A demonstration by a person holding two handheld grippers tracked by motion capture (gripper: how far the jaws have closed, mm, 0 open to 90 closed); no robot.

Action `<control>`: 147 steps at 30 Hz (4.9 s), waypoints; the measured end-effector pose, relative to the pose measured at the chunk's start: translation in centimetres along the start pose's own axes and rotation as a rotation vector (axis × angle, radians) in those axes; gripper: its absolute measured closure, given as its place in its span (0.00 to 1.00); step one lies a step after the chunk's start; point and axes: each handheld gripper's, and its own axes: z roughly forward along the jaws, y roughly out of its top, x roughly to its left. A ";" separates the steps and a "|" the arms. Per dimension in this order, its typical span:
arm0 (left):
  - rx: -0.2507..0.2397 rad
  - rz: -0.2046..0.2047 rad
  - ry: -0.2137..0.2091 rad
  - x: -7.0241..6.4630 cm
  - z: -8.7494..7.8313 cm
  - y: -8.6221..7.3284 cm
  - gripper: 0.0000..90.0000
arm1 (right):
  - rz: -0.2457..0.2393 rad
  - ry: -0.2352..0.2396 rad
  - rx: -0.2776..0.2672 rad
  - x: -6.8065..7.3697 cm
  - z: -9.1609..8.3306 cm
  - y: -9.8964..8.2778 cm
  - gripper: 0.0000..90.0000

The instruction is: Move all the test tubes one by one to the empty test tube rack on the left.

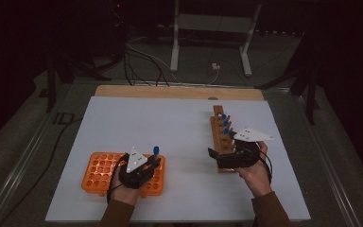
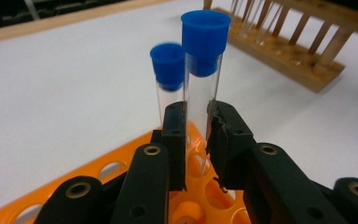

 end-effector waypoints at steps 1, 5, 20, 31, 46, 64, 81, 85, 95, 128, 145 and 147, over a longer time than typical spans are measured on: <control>0.003 0.001 0.002 -0.1 0.1 0.0 0.86 | 0.000 0.002 -0.001 0.0 0.0 0.0 0.00; 0.047 0.020 0.023 -0.4 0.3 0.0 0.86 | -0.001 0.005 0.002 0.0 0.0 -0.2 0.00; 0.121 0.044 0.053 -0.9 0.9 0.0 0.86 | -0.007 0.021 0.013 0.4 0.6 -0.5 0.00; 0.134 0.037 0.055 -0.9 1.0 0.0 0.86 | -0.007 0.024 0.015 0.5 0.6 -0.5 0.00; 0.051 -0.002 0.006 -0.2 -0.3 0.0 0.58 | -0.019 -0.006 0.021 0.0 0.6 -0.4 0.01; -0.082 -0.106 0.025 1.7 -1.8 0.5 0.00 | 0.036 -0.134 0.065 -3.4 2.4 -0.7 0.20; -0.068 -0.099 0.024 1.7 -1.6 0.3 0.00 | 0.002 -0.244 0.102 -4.0 4.7 -1.3 0.84; -0.063 -0.094 0.026 1.6 -1.6 0.3 0.00 | 0.004 -0.252 0.104 -4.2 4.8 -1.3 0.84; -0.059 -0.092 0.026 1.6 -1.6 0.3 0.00 | 0.024 -0.255 0.107 -4.5 5.1 -1.5 0.86; -0.079 -0.062 -0.002 0.8 -1.8 0.9 0.01 | -0.021 -0.242 -0.012 -2.9 0.7 2.1 0.86; -0.132 -0.007 -0.030 -1.2 -1.9 3.1 0.04 | -0.049 -0.103 -0.001 0.1 1.4 2.4 0.86; -0.125 0.001 -0.030 -1.4 -1.5 3.2 0.04 | -0.058 -0.088 0.007 0.6 1.6 2.3 0.86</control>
